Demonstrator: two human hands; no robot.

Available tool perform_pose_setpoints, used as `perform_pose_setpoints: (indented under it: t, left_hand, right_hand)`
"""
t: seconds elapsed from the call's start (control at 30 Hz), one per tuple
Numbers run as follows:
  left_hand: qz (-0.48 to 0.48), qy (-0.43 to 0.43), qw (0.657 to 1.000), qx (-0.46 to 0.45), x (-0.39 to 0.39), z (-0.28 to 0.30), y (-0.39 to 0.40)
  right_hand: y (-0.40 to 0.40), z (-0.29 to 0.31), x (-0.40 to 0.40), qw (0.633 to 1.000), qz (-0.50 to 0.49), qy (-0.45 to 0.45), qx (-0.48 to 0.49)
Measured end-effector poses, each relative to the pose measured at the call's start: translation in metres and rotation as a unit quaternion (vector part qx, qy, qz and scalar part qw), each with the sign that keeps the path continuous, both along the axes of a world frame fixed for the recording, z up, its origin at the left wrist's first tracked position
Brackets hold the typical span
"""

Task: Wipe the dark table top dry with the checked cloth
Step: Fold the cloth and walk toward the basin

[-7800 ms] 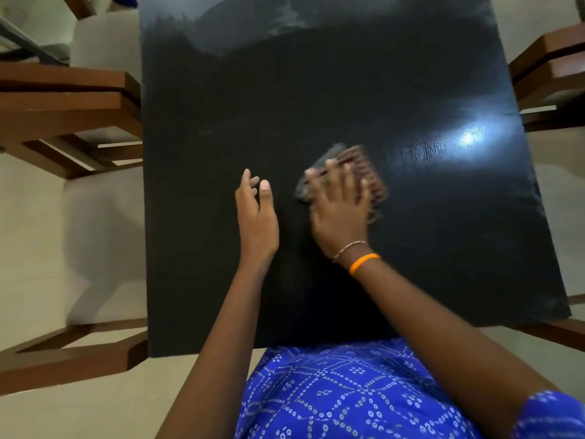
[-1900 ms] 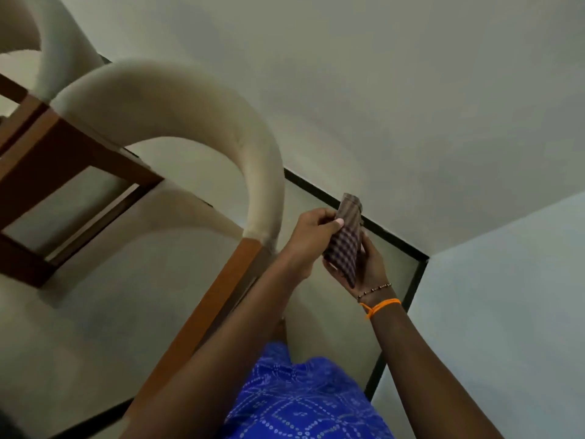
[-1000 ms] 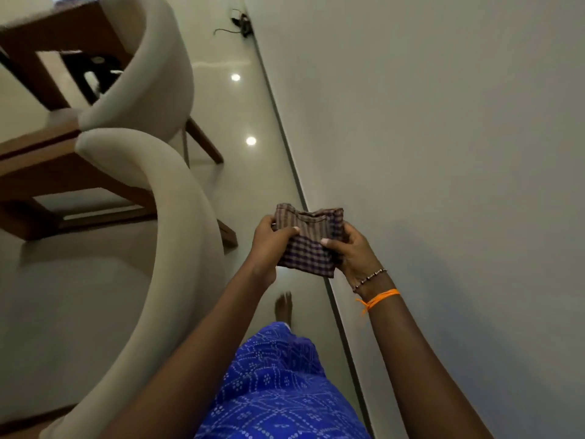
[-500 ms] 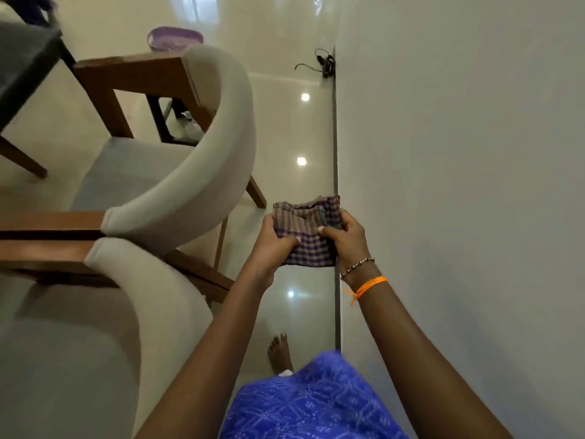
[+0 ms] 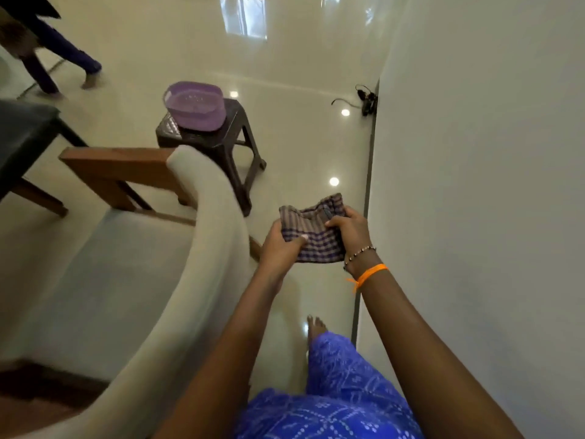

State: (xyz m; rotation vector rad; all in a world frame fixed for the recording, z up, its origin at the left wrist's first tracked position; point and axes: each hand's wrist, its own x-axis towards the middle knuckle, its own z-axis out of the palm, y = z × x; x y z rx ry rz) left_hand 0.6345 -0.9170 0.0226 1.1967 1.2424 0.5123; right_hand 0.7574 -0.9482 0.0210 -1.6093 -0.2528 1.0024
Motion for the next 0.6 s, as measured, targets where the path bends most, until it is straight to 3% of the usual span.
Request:
perform_pose_setpoints:
  t: [0.2, 0.4, 0.6]
  left_hand:
    - [0.038, -0.055, 0.998, 0.000, 0.104, 0.018, 0.155]
    - [0.122, -0.036, 0.992, -0.015, 0.156, -0.006, 0.318]
    - [0.123, -0.025, 0.991, -0.035, 0.201, -0.007, 0.495]
  right_hand:
    - [0.152, 0.015, 0.106, 0.999, 0.047, -0.011, 0.000]
    - [0.309, -0.007, 0.153, 0.985, 0.164, -0.057, -0.016]
    - [0.484, -0.005, 0.191, 0.962, 0.237, -0.137, 0.005]
